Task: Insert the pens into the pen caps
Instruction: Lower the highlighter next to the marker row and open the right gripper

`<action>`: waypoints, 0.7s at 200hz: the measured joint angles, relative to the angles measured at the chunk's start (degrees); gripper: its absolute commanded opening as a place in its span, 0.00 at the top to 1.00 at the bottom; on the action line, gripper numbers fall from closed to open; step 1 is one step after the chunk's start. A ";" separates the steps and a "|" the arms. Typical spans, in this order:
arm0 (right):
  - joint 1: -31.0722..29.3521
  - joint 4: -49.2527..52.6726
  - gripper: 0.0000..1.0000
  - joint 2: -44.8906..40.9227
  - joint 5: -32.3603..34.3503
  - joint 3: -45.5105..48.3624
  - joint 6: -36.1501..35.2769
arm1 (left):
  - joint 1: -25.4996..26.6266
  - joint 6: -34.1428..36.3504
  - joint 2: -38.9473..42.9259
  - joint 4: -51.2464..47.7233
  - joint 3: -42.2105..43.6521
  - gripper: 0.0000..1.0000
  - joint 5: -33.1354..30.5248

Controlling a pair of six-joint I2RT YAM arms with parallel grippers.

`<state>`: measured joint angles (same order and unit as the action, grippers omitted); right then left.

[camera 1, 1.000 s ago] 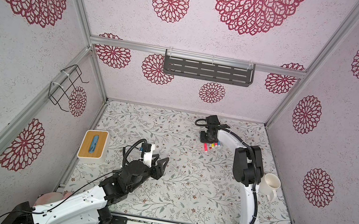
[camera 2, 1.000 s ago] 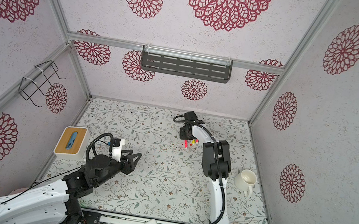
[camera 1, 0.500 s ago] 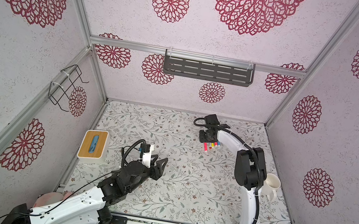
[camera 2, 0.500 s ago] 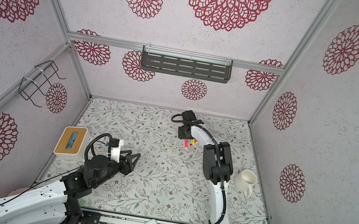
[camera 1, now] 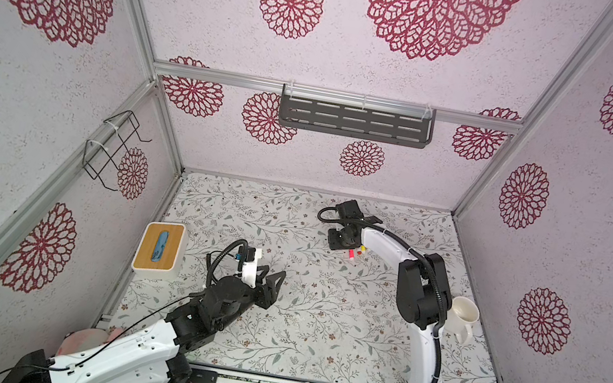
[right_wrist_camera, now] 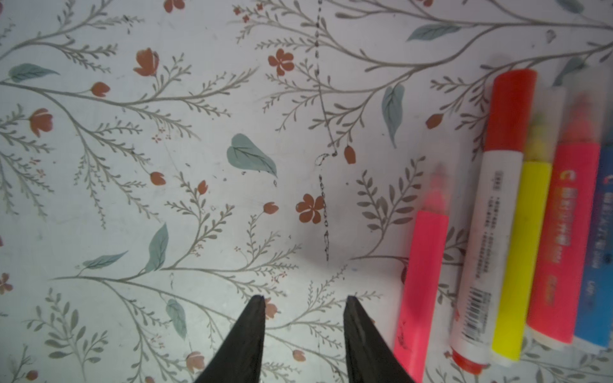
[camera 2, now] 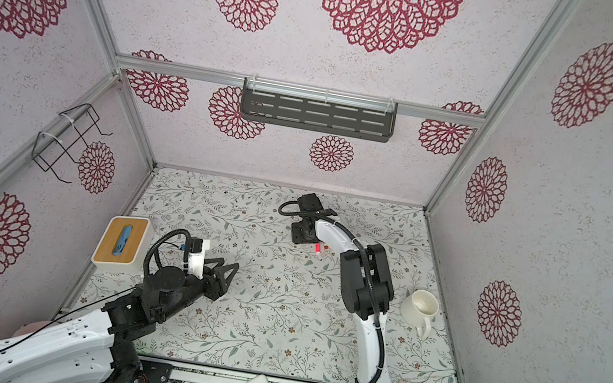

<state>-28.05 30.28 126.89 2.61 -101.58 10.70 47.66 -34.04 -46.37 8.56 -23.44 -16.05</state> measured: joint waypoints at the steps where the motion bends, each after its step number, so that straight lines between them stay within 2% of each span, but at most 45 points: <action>1: 0.02 0.02 0.58 0.04 0.02 0.00 0.00 | 0.00 0.00 0.00 -0.02 0.00 0.42 0.00; 140: 1.77 2.10 0.56 5.92 5.86 -5.09 2.10 | 0.00 -0.02 0.04 -0.33 0.00 0.42 -0.22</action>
<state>-26.28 32.38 132.81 8.47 -106.67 12.80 47.66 -34.06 -46.33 8.23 -23.44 -16.27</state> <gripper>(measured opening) 0.440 0.579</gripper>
